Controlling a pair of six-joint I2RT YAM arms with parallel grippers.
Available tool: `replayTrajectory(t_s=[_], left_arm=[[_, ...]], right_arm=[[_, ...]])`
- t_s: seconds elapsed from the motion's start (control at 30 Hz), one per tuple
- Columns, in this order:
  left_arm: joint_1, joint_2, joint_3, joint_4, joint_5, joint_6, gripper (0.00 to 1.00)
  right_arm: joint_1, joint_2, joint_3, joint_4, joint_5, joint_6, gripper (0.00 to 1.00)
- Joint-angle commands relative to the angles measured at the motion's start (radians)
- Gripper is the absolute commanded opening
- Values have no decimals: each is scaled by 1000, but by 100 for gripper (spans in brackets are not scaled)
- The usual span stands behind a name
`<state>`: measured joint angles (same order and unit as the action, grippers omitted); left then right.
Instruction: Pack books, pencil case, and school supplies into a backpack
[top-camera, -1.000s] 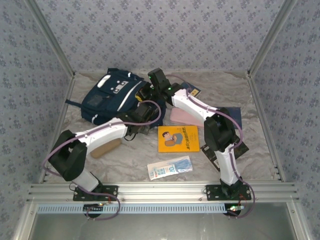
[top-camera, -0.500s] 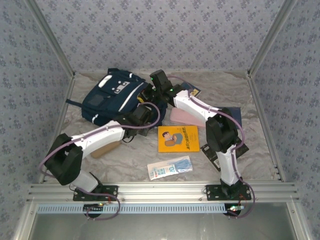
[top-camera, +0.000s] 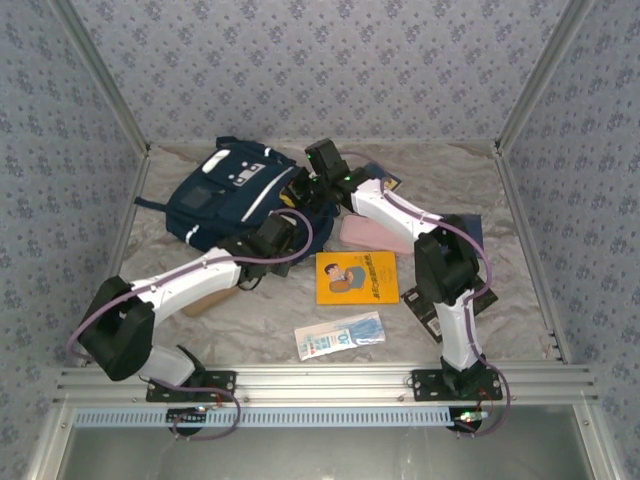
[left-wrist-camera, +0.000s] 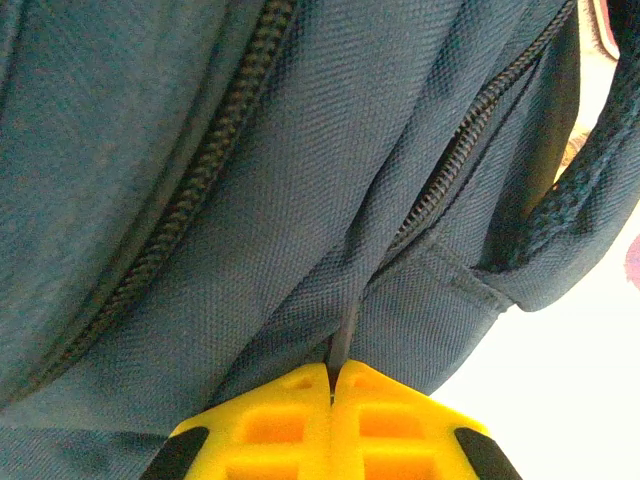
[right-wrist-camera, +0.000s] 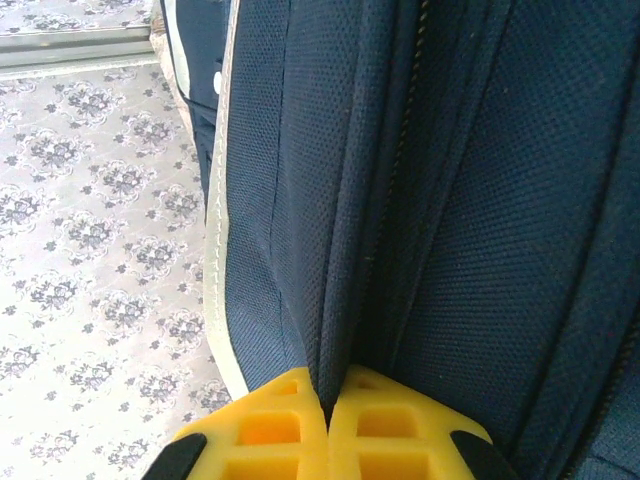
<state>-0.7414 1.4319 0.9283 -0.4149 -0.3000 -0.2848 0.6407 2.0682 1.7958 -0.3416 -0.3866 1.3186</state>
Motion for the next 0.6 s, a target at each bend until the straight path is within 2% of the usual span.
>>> replayTrajectory(t_s=[0.0,0.57], left_arm=[[16,-41,-16,-55,-19,11,0],[75,-111,-97,-125,2,-36,0]], right_arm=[[-30,-72,32,-8,8,-47,0],[-67,-72,36,-22,0,-97,0]])
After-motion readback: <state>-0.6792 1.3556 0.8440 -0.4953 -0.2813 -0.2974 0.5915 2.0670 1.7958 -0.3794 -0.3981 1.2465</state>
